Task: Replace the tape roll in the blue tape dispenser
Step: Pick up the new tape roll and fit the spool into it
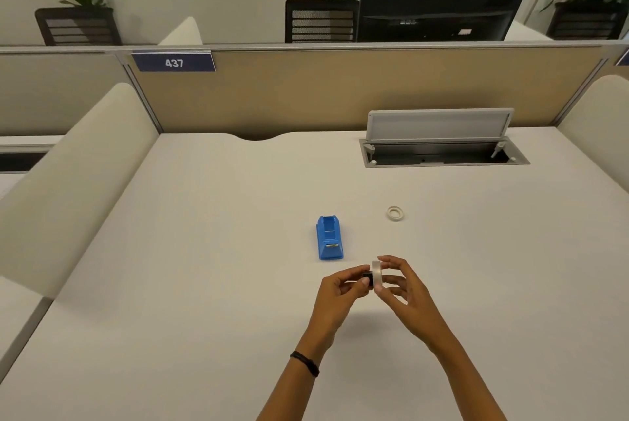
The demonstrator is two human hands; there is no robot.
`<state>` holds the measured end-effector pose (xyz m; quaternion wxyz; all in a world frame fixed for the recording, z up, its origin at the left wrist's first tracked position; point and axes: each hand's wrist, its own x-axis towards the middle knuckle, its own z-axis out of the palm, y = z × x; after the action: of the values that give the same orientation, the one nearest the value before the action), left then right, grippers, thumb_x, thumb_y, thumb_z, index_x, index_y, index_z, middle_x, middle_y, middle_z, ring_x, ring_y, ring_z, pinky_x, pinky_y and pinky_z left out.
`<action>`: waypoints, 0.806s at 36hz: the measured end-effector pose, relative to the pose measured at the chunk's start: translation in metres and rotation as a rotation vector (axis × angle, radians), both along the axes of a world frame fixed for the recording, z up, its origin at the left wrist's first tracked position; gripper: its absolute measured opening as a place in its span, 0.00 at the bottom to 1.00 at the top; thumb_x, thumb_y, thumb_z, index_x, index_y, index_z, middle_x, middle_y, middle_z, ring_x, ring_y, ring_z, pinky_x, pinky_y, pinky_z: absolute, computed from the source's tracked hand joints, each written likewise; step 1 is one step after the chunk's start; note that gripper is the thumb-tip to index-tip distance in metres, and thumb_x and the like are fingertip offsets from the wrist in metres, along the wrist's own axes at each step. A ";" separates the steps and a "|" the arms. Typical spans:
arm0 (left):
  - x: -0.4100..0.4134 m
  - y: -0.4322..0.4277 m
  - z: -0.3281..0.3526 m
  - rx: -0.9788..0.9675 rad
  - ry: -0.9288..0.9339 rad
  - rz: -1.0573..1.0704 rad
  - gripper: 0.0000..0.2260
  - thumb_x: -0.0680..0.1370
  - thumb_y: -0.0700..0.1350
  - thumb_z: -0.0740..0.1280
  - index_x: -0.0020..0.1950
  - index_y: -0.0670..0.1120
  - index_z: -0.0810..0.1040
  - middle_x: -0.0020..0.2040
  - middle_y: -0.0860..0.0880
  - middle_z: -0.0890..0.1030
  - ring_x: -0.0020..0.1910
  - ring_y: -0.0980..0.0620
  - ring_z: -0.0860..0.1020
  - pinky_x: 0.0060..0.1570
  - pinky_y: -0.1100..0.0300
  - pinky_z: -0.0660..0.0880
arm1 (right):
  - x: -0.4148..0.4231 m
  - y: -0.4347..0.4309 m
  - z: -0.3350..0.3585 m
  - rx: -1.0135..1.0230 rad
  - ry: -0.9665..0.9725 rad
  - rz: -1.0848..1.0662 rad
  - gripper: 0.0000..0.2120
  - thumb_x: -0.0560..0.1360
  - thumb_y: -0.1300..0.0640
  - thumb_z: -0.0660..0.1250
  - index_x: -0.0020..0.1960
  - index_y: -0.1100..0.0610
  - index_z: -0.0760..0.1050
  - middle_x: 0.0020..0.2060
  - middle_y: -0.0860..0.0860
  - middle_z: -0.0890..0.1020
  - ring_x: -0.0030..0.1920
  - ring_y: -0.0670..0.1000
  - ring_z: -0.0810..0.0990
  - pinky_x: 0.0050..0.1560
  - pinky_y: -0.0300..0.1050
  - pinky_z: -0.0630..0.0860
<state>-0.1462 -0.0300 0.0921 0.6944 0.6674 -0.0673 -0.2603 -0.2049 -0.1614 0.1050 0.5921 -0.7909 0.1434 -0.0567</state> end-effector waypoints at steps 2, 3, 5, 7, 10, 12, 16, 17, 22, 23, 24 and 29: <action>0.000 0.000 0.000 -0.004 0.002 0.005 0.11 0.76 0.43 0.66 0.57 0.51 0.78 0.47 0.58 0.81 0.44 0.62 0.81 0.41 0.71 0.77 | 0.000 0.000 0.000 -0.003 -0.001 0.007 0.19 0.71 0.55 0.67 0.57 0.41 0.65 0.59 0.46 0.73 0.56 0.49 0.77 0.43 0.29 0.76; 0.000 0.000 0.000 -0.004 0.001 0.008 0.10 0.76 0.43 0.66 0.57 0.52 0.78 0.47 0.58 0.81 0.44 0.62 0.81 0.41 0.71 0.77 | 0.000 0.000 0.000 -0.005 -0.002 0.010 0.19 0.71 0.55 0.67 0.57 0.40 0.65 0.59 0.46 0.73 0.56 0.49 0.77 0.43 0.29 0.76; 0.000 0.000 0.000 -0.002 -0.002 0.014 0.10 0.76 0.43 0.67 0.56 0.52 0.78 0.47 0.58 0.81 0.45 0.61 0.81 0.41 0.71 0.77 | 0.000 0.000 -0.001 -0.008 -0.005 0.012 0.19 0.71 0.55 0.67 0.57 0.40 0.65 0.58 0.46 0.73 0.56 0.49 0.77 0.43 0.29 0.76; 0.001 0.000 0.000 0.002 -0.007 0.021 0.10 0.76 0.44 0.67 0.56 0.51 0.79 0.48 0.56 0.82 0.46 0.59 0.82 0.42 0.70 0.77 | 0.001 0.000 -0.001 -0.011 -0.013 0.013 0.19 0.71 0.55 0.67 0.56 0.39 0.65 0.58 0.45 0.74 0.55 0.48 0.77 0.44 0.28 0.76; 0.001 0.000 0.000 -0.001 -0.009 0.028 0.10 0.75 0.44 0.67 0.56 0.51 0.79 0.49 0.55 0.82 0.47 0.56 0.81 0.43 0.70 0.78 | 0.001 0.000 -0.001 -0.014 -0.024 0.015 0.19 0.71 0.54 0.67 0.56 0.39 0.66 0.57 0.45 0.74 0.54 0.48 0.78 0.44 0.26 0.75; 0.001 0.000 -0.001 0.002 -0.010 0.030 0.10 0.75 0.45 0.67 0.56 0.51 0.79 0.50 0.54 0.82 0.48 0.55 0.81 0.43 0.69 0.78 | 0.001 0.001 -0.001 -0.008 -0.028 0.015 0.18 0.70 0.53 0.66 0.56 0.39 0.66 0.56 0.44 0.75 0.54 0.48 0.78 0.45 0.26 0.75; 0.001 0.000 -0.001 0.006 -0.002 0.032 0.10 0.75 0.45 0.67 0.56 0.50 0.79 0.50 0.53 0.82 0.48 0.53 0.81 0.44 0.69 0.78 | 0.001 0.001 -0.001 -0.010 -0.044 0.029 0.16 0.71 0.53 0.65 0.56 0.40 0.67 0.55 0.40 0.75 0.54 0.47 0.78 0.46 0.26 0.75; 0.001 0.000 -0.001 0.006 0.001 0.033 0.10 0.75 0.45 0.67 0.55 0.51 0.79 0.49 0.53 0.82 0.48 0.54 0.81 0.43 0.70 0.78 | 0.001 0.001 -0.001 -0.012 -0.049 0.032 0.16 0.71 0.53 0.65 0.56 0.40 0.68 0.55 0.41 0.75 0.54 0.46 0.79 0.46 0.26 0.75; 0.001 0.000 0.001 0.002 0.004 0.046 0.07 0.75 0.45 0.67 0.52 0.53 0.79 0.46 0.56 0.82 0.46 0.54 0.81 0.41 0.70 0.78 | -0.002 0.002 -0.001 -0.024 -0.079 0.054 0.13 0.71 0.50 0.65 0.55 0.40 0.70 0.57 0.42 0.77 0.56 0.40 0.76 0.48 0.27 0.74; 0.000 0.000 0.002 0.003 0.005 0.046 0.07 0.75 0.45 0.67 0.52 0.53 0.79 0.47 0.56 0.82 0.46 0.55 0.81 0.41 0.70 0.78 | -0.002 0.003 -0.002 -0.028 -0.084 0.059 0.13 0.72 0.50 0.65 0.55 0.40 0.70 0.57 0.42 0.77 0.56 0.40 0.76 0.48 0.27 0.74; 0.000 0.000 0.002 0.003 0.007 0.047 0.07 0.75 0.45 0.67 0.53 0.53 0.79 0.46 0.56 0.82 0.46 0.55 0.81 0.41 0.70 0.78 | -0.002 0.003 -0.002 -0.031 -0.086 0.062 0.13 0.72 0.50 0.65 0.55 0.40 0.70 0.57 0.43 0.77 0.56 0.41 0.76 0.48 0.27 0.74; 0.000 0.001 0.003 -0.002 0.009 0.037 0.09 0.76 0.44 0.66 0.55 0.49 0.79 0.45 0.56 0.82 0.43 0.61 0.82 0.41 0.70 0.77 | -0.002 0.003 -0.002 -0.028 -0.093 0.066 0.14 0.71 0.50 0.64 0.55 0.39 0.72 0.57 0.42 0.77 0.56 0.41 0.77 0.49 0.28 0.74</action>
<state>-0.1463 -0.0295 0.0952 0.7001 0.6667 -0.0522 -0.2502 -0.2073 -0.1584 0.1029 0.5886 -0.7999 0.0889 -0.0757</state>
